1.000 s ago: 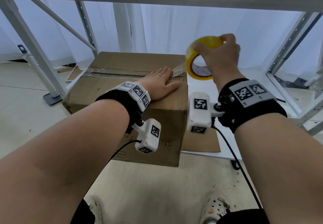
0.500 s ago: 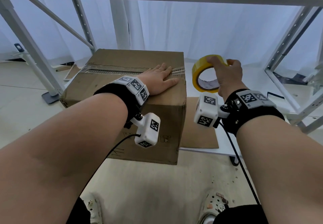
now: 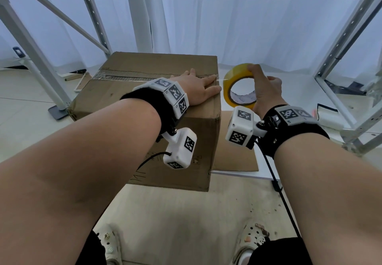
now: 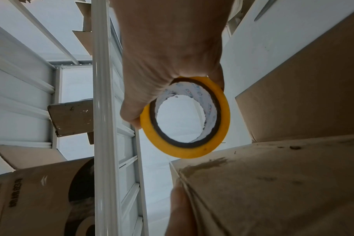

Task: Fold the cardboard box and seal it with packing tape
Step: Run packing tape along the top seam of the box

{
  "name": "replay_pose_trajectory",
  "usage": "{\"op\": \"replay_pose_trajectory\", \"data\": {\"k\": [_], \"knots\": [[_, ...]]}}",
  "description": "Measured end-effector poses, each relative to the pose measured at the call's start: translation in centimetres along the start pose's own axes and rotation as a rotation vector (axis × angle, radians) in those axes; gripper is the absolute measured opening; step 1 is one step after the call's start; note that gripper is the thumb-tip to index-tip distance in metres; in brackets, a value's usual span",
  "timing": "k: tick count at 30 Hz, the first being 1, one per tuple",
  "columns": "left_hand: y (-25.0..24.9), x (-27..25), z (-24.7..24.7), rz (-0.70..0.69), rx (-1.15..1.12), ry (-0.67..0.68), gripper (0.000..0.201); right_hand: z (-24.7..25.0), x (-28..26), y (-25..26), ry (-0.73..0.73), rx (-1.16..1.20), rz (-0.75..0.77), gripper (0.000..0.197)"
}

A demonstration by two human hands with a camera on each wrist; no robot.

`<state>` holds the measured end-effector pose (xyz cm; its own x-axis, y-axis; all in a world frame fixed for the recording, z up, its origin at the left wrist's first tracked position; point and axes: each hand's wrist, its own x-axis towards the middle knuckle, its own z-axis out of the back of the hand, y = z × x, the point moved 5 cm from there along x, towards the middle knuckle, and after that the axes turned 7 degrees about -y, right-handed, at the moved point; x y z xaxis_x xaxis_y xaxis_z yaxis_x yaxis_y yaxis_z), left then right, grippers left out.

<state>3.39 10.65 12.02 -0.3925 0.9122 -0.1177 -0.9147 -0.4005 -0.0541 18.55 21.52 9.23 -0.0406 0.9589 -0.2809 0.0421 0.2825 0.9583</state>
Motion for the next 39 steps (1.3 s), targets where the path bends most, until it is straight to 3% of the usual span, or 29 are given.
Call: {"op": "replay_pose_trajectory", "data": {"k": [8,13,15,18,20,23,31,36,39], "knots": [[0.5,-0.6,-0.3,-0.145,-0.112,-0.060,0.061,0.5,0.5,-2.3,-0.004,-0.090,-0.003,0.074],[0.4,-0.5,-0.5,-0.131,-0.098,-0.066,0.064,-0.2,0.1,-3.5,0.089,-0.156,-0.064,0.092],[0.4,-0.5,-0.4,-0.134,-0.092,-0.055,0.061,-0.2,0.0,-2.8,0.068,-0.254,0.029,0.078],[-0.2,-0.3,-0.3,-0.136,-0.070,-0.041,0.055,-1.1,-1.1,1.4,-0.016,-0.390,0.514,0.049],[-0.6,-0.5,0.1,-0.151,-0.090,-0.045,0.052,-3.8,-3.1,3.3,0.160,-0.431,0.746,0.041],[0.7,-1.1,0.7,-0.175,-0.175,-0.077,0.047,-7.1,-4.5,2.4,0.380,-0.706,0.825,0.045],[10.5,-3.8,0.3,-0.041,-0.135,-0.093,0.049,-10.5,-8.0,2.2,0.344,-1.478,1.144,0.036],[19.2,-7.2,0.8,0.217,-0.114,-0.095,0.049,-12.0,-9.5,1.7,0.285,-1.671,1.104,0.037],[20.2,-7.6,1.0,0.309,-0.076,-0.107,0.053,-12.1,-9.9,1.3,0.311,-1.641,0.975,0.035]]}}
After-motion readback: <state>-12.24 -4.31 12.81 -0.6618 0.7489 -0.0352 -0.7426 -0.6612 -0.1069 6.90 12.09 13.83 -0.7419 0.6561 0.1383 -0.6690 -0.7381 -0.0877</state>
